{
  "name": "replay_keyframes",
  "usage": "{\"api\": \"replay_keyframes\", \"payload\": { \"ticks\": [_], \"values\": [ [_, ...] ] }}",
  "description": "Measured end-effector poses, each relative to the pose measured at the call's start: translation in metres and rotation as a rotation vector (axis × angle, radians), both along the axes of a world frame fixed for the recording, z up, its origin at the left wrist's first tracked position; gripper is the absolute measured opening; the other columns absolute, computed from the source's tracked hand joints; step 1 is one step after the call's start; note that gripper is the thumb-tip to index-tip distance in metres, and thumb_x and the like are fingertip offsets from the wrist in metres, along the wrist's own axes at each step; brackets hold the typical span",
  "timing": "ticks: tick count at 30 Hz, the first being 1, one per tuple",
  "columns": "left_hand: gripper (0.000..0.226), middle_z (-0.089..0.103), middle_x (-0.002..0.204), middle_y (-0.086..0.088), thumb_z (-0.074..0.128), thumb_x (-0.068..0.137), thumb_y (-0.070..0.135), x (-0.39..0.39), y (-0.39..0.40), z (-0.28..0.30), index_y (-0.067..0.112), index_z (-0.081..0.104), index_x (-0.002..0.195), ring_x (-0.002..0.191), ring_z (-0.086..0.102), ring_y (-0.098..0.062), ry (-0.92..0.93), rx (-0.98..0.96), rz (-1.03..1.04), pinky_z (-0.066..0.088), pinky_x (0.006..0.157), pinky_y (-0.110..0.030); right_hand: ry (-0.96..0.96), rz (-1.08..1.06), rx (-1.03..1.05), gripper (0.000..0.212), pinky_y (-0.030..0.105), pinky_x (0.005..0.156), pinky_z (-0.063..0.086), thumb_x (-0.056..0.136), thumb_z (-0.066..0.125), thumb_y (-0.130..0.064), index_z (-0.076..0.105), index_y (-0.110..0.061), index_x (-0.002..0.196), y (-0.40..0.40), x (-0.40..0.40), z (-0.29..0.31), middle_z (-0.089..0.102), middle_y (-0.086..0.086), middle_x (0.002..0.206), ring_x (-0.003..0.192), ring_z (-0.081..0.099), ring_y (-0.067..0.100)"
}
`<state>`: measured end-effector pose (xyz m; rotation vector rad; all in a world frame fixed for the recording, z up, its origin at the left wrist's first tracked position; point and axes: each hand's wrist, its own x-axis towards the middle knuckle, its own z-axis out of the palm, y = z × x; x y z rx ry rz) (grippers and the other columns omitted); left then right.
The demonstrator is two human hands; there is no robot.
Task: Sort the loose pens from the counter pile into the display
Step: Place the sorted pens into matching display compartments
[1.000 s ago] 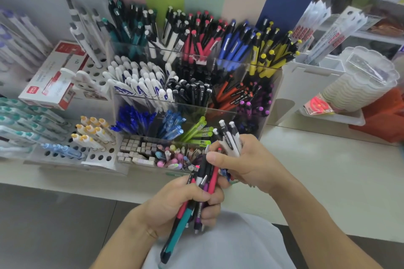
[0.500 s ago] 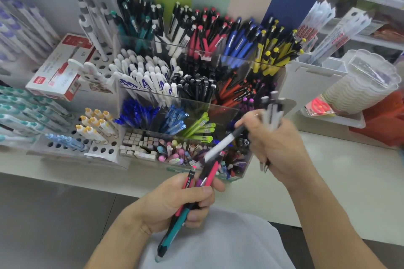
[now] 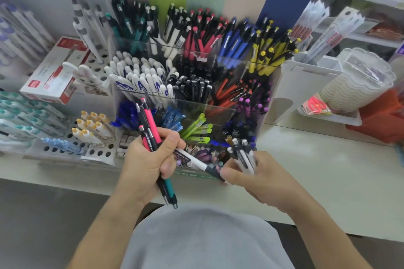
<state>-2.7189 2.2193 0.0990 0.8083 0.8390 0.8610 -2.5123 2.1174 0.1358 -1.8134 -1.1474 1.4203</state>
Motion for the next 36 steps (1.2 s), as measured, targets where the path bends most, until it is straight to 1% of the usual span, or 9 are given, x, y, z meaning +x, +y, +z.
{"api": "replay_keyframes", "payload": {
  "ticks": [4, 6, 9, 15, 18, 25, 28, 33, 36],
  "values": [
    [0.022, 0.045, 0.044, -0.008, 0.074, 0.088, 0.027, 0.013, 0.003, 0.014, 0.008, 0.067, 0.079, 0.033, 0.036, -0.016, 0.112, 0.232, -0.32, 0.035, 0.039, -0.023, 0.067, 0.207, 0.065, 0.027, 0.026, 0.057, 0.043, 0.095, 0.07, -0.031, 0.062, -0.006, 0.087, 0.01, -0.013, -0.008, 0.059, 0.002, 0.069, 0.06, 0.052, 0.013],
    [0.021, 0.055, 0.051, -0.007, 0.072, 0.089, 0.03, 0.022, 0.0, 0.02, 0.01, 0.067, 0.094, 0.036, 0.041, -0.018, 0.152, 0.3, -0.305, 0.04, 0.039, -0.029, 0.18, 0.193, 0.091, 0.024, 0.015, 0.054, 0.042, 0.101, 0.059, -0.025, 0.062, -0.004, 0.091, 0.015, -0.02, -0.009, 0.061, 0.002, 0.07, 0.057, 0.054, 0.008],
    [0.036, 0.074, 0.082, 0.002, 0.067, 0.087, 0.033, 0.02, 0.002, 0.023, 0.012, 0.064, 0.116, 0.039, 0.042, -0.013, 0.18, 0.267, -0.16, 0.04, 0.039, -0.026, 0.285, 0.003, 0.15, 0.034, 0.022, 0.05, 0.04, 0.099, 0.051, -0.042, 0.06, -0.014, 0.081, 0.021, -0.028, -0.01, 0.059, 0.002, 0.068, 0.051, 0.046, 0.012],
    [0.037, 0.048, 0.045, -0.002, 0.066, 0.078, 0.053, 0.007, -0.012, 0.011, 0.021, 0.064, 0.096, 0.035, 0.04, -0.016, 0.458, 0.181, -0.464, 0.037, 0.039, -0.024, 0.476, -0.312, 0.292, 0.043, 0.056, 0.074, 0.051, 0.09, 0.059, -0.061, 0.06, -0.021, 0.077, 0.04, -0.032, -0.013, 0.053, 0.015, 0.079, 0.076, 0.058, 0.041],
    [0.035, 0.047, 0.042, -0.007, 0.063, 0.085, 0.054, 0.016, -0.017, 0.007, 0.021, 0.057, 0.077, 0.031, 0.036, -0.018, 0.38, 0.166, -0.524, 0.034, 0.038, -0.024, 0.313, -0.389, 0.267, 0.039, 0.04, 0.055, 0.054, 0.092, 0.056, -0.062, 0.064, -0.026, 0.078, 0.048, -0.028, -0.007, 0.052, 0.02, 0.073, 0.064, 0.058, 0.039],
    [0.042, 0.033, 0.039, -0.004, 0.063, 0.091, 0.041, 0.033, -0.016, 0.003, 0.001, 0.055, 0.08, 0.027, 0.024, -0.014, 0.027, -0.057, -0.445, 0.023, 0.034, -0.02, 0.198, -0.469, 0.439, 0.022, 0.043, 0.065, 0.059, 0.089, 0.073, -0.031, 0.071, -0.01, 0.083, 0.055, -0.018, 0.007, 0.072, 0.021, 0.085, 0.077, 0.071, 0.036],
    [0.038, 0.032, 0.037, -0.003, 0.065, 0.088, 0.038, 0.03, -0.011, 0.007, 0.005, 0.055, 0.072, 0.026, 0.024, -0.013, -0.041, -0.085, -0.372, 0.025, 0.032, -0.017, 0.268, -0.369, 0.429, 0.008, 0.031, 0.049, 0.044, 0.083, 0.078, -0.026, 0.074, -0.022, 0.077, 0.057, -0.005, 0.011, 0.061, 0.017, 0.065, 0.051, 0.055, 0.033],
    [0.043, 0.039, 0.036, -0.009, 0.069, 0.087, 0.05, 0.02, 0.017, 0.032, 0.014, 0.066, 0.065, 0.028, 0.028, -0.016, 0.114, 0.139, -0.202, 0.029, 0.034, -0.02, 0.171, -0.146, 0.641, 0.008, 0.027, 0.042, 0.046, 0.086, 0.074, -0.011, 0.074, -0.011, 0.078, 0.085, 0.002, 0.04, 0.065, 0.011, 0.062, 0.047, 0.061, 0.026],
    [0.027, 0.058, 0.051, -0.011, 0.067, 0.088, 0.046, 0.015, 0.038, 0.054, 0.02, 0.076, 0.086, 0.032, 0.034, -0.018, 0.276, 0.287, 0.101, 0.033, 0.037, -0.023, 0.005, -0.21, 0.893, 0.011, 0.028, 0.044, 0.051, 0.091, 0.072, -0.006, 0.074, -0.011, 0.082, 0.125, 0.001, 0.073, 0.07, 0.002, 0.062, 0.047, 0.064, 0.02]
  ]
}}
